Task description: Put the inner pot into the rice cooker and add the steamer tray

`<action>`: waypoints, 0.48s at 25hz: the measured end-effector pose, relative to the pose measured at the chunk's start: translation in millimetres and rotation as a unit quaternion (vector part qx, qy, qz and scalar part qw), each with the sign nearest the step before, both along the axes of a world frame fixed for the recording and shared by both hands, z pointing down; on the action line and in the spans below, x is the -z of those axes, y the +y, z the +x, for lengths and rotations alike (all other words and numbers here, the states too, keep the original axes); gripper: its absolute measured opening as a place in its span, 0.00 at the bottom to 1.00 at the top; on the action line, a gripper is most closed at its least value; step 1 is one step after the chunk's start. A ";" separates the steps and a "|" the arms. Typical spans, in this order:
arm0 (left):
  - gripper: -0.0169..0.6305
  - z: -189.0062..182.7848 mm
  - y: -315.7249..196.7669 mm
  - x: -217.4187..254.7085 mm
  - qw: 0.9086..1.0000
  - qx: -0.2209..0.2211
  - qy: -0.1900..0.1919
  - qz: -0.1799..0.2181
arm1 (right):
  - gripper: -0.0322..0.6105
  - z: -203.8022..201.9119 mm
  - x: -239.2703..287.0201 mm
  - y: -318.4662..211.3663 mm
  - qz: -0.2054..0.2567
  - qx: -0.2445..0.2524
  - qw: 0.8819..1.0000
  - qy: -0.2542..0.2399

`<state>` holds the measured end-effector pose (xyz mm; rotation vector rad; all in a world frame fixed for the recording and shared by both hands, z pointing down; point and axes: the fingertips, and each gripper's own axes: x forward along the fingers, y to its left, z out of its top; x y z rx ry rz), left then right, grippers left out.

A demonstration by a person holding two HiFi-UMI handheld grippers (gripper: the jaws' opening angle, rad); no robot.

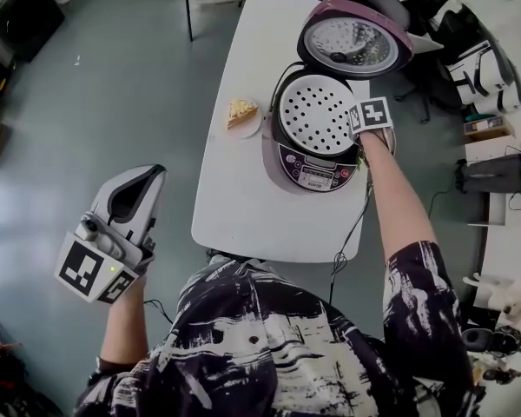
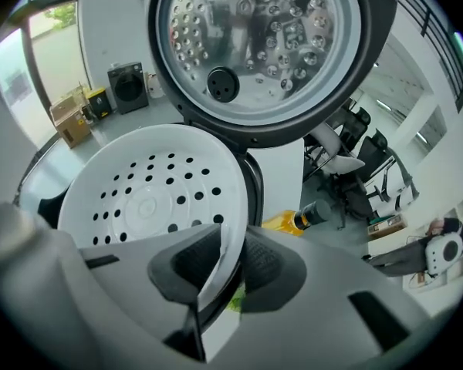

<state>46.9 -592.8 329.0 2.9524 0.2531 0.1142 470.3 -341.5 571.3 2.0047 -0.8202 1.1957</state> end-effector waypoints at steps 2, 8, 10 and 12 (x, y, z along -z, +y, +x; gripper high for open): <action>0.03 3.3 1.2 0.5 1.000 -0.004 0.001 -0.001 | 0.14 1.0 1.1 2.6 -0.016 0.015 1.000 0.006; 0.03 9.8 5.8 7.1 1.000 -0.012 -0.001 -0.001 | 0.19 4.0 15.3 6.1 -0.005 0.024 1.000 0.015; 0.03 10.6 7.2 7.8 1.000 -0.017 0.000 0.000 | 0.19 2.6 25.2 3.0 0.021 0.019 0.999 0.019; 0.03 13.6 11.1 9.1 1.000 -0.024 0.001 0.000 | 0.19 -1.9 44.1 -3.5 0.070 0.017 0.997 0.025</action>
